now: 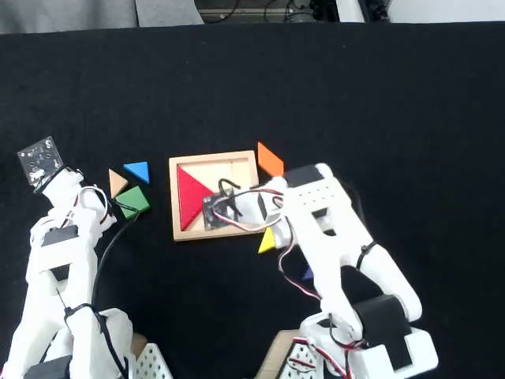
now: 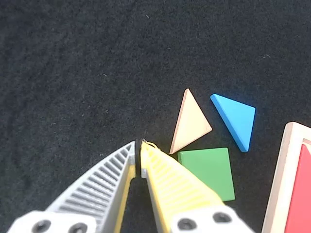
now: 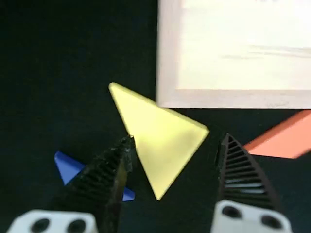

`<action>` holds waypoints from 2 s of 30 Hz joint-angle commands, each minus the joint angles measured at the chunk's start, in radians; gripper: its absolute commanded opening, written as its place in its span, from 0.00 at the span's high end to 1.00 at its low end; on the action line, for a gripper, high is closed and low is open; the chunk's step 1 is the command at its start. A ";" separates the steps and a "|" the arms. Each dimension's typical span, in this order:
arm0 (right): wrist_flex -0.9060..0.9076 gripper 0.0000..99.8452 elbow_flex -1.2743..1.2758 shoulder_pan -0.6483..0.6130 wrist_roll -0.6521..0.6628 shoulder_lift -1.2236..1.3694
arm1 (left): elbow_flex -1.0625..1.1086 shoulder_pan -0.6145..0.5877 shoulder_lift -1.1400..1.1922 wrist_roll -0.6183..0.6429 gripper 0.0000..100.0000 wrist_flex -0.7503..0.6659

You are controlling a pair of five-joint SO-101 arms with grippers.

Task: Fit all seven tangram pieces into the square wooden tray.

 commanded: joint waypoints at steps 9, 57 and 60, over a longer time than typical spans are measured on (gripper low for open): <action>-0.029 0.62 0.070 0.034 0.097 0.001 | -0.033 -0.005 -0.003 -0.005 0.97 -0.051; -0.115 0.65 0.021 0.133 0.075 0.142 | -0.033 -0.005 -0.002 -0.005 0.97 -0.052; -0.117 0.65 0.021 0.132 0.058 0.142 | -0.033 -0.005 -0.002 -0.005 0.97 -0.052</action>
